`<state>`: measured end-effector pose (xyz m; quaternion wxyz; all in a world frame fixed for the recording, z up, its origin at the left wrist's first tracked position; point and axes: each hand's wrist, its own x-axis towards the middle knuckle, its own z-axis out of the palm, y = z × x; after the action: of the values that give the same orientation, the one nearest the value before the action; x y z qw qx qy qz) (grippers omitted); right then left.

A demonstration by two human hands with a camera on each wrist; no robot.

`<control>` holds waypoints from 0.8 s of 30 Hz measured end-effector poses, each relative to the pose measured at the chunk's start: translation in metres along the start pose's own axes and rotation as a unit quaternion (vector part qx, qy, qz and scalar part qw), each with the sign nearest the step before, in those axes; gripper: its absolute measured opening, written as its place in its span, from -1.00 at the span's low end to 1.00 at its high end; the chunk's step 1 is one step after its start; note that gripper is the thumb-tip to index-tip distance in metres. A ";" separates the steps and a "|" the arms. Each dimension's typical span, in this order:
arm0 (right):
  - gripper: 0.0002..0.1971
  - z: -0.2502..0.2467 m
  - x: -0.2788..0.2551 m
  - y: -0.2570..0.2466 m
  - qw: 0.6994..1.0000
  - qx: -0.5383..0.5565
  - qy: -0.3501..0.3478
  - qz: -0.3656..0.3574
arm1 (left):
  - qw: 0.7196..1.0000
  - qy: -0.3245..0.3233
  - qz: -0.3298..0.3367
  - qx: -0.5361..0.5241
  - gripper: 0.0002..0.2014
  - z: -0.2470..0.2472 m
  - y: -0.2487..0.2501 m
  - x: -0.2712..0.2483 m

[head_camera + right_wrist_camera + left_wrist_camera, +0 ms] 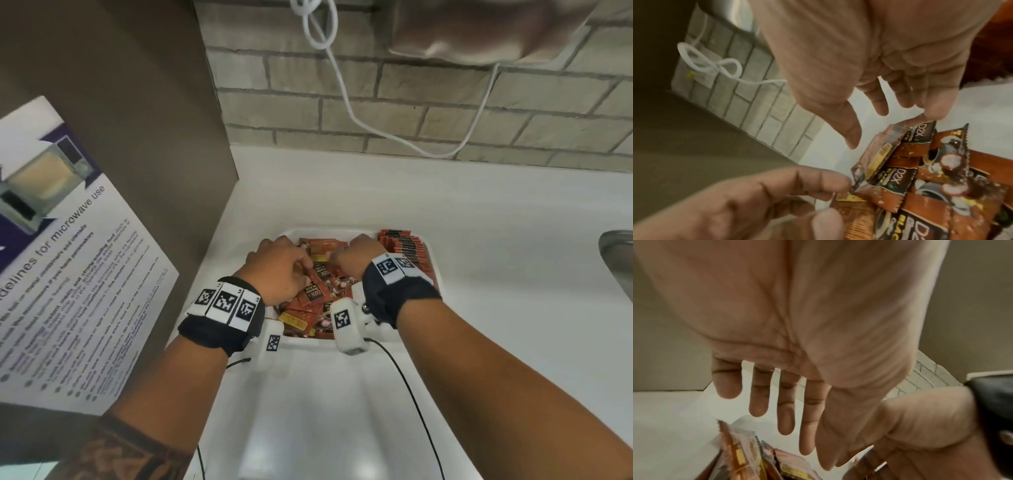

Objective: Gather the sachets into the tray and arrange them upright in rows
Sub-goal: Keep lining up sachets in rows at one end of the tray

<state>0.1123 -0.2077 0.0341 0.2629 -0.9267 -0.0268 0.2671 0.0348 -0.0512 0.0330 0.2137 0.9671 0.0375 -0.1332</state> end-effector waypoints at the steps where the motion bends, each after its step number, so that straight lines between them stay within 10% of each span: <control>1: -0.71 0.004 0.006 -0.004 1.000 -0.001 -0.001 0.013 | 1.000 0.003 0.000 -0.003 -0.78 -0.001 -0.002 0.000; 10: -0.89 0.017 0.030 -0.021 0.985 -0.160 -0.058 0.041 | 0.999 0.017 0.014 -0.044 -0.83 -0.007 -0.024 0.006; 14: -0.66 0.013 0.030 -0.024 0.974 -0.222 -0.045 0.020 | 0.996 0.017 0.033 -0.079 -0.86 -0.007 -0.028 0.009; 24: -0.62 -0.001 0.033 -0.017 0.996 -0.070 -0.039 0.048 | 0.993 0.021 0.034 -0.107 -0.83 -0.004 -0.030 0.016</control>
<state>0.1424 -0.1869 0.0272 0.1830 -0.9320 -0.0108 0.3127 0.0471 -0.0216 0.0201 0.3194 0.9419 0.0234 -0.1010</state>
